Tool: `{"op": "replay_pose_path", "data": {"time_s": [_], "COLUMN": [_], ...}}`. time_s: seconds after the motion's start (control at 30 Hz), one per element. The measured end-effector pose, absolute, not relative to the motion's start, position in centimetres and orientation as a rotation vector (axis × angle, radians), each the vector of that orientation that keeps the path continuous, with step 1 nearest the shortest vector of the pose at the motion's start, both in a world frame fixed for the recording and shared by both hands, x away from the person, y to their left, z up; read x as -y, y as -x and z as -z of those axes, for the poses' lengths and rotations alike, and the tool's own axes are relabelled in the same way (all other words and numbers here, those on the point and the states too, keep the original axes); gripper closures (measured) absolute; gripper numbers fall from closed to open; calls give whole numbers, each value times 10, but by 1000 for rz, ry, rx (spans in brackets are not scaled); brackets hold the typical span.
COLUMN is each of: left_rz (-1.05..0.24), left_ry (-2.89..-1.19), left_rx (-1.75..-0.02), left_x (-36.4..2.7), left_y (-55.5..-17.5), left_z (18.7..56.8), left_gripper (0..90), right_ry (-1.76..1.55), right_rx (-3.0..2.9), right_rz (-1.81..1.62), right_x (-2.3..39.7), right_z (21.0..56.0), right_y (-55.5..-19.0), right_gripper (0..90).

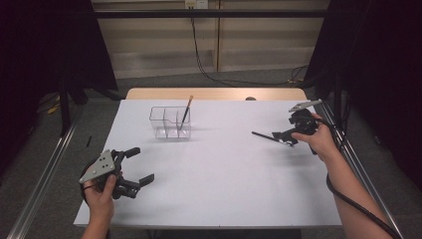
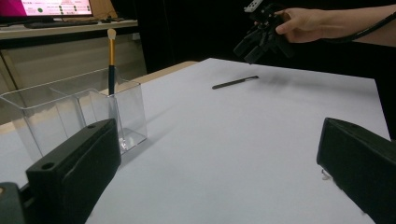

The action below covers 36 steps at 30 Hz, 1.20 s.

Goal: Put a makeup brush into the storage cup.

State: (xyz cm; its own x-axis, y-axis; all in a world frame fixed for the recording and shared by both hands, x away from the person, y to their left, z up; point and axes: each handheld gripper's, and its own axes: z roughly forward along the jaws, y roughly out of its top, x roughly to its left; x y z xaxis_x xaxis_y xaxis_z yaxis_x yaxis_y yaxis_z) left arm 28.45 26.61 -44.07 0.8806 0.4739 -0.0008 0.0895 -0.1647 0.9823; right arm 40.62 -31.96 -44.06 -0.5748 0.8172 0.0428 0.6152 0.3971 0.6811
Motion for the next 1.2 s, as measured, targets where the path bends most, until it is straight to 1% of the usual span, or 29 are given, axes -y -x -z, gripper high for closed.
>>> {"op": "replay_pose_path", "data": {"time_s": [0.43, 0.53, 0.6, 0.63, 0.73, 0.8, 0.9, 1.1, 1.2], "left_rz": [-356, -359, -355, -355, -359, -357, -354, -349, -350], "left_ry": [-1716, -1726, -1723, -1723, -1726, -1727, -1724, -1725, -1722], "left_rx": [-438, -434, -435, -435, -434, -432, -433, -433, -434], "left_x": [-267, -267, -267, -267, -267, -267, -267, -266, -266], "left_y": [-284, -284, -284, -284, -284, -284, -285, -285, -285], "left_z": [440, 440, 440, 440, 440, 440, 441, 441, 441], "left_gripper": [0, 0, 0, 0, 0, 0, 0, 0, 0], "right_ry": [-1277, -1274, -1265, -1265, -1228, -1210, -1201, -1161, -1152], "right_rx": [-2544, -2586, -2600, -2600, -2647, -2671, -2685, -2727, -2727], "right_rz": [-647, -615, -569, -569, -470, -422, -407, -385, -393], "right_x": [307, 305, 302, 302, 299, 299, 299, 299, 297], "right_z": [443, 446, 447, 447, 448, 448, 448, 451, 451], "right_y": [-419, -421, -421, -421, -423, -424, -425, -426, -427], "right_gripper": [1, 28, 77, 77, 159, 191, 264, 343, 358]}}
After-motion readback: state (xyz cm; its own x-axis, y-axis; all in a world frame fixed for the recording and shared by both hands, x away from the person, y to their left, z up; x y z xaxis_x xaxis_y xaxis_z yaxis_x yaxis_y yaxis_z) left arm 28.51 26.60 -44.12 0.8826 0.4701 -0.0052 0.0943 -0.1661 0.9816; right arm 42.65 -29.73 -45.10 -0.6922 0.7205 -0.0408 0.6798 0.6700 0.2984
